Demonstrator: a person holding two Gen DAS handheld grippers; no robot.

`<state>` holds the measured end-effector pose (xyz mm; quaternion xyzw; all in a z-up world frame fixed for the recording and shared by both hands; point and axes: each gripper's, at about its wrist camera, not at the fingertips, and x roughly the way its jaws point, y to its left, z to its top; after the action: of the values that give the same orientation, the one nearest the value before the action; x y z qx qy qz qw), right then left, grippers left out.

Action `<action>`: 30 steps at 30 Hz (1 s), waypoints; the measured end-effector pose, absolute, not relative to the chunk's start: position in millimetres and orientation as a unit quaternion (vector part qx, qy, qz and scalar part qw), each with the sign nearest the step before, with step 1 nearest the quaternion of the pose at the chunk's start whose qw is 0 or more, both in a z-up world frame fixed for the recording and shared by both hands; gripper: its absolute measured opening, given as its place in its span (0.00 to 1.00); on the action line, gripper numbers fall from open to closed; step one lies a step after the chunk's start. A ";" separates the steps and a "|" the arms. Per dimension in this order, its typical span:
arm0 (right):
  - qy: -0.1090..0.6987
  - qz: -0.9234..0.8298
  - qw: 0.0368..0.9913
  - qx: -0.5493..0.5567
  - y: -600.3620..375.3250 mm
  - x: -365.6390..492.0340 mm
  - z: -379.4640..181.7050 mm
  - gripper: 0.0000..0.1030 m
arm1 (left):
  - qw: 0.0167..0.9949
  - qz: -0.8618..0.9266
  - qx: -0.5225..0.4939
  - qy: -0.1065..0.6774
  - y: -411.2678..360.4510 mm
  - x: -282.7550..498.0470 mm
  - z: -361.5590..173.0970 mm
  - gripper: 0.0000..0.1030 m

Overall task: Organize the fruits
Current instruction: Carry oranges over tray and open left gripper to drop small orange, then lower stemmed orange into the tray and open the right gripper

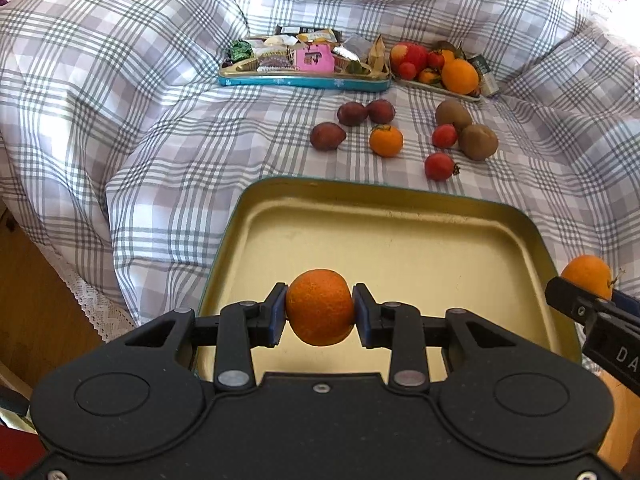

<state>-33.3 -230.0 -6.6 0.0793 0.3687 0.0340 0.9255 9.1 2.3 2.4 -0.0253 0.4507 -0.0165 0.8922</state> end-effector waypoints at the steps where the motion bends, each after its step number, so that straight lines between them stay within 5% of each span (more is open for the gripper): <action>1: 0.370 0.034 0.925 0.078 -230.0 -33.4 -7.3 0.45 | 0.891 -0.016 -0.024 0.454 1.4 8.6 0.9 0.42; 30: 0.409 0.034 0.910 0.061 -223.3 -35.0 -25.2 0.45 | 0.890 0.014 -0.013 0.456 1.8 -6.1 -5.6 0.39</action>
<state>-35.0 -223.3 -25.2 0.0614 0.4088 0.0345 0.9099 -6.1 1.8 -5.6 -0.0128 0.4564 0.0138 0.8896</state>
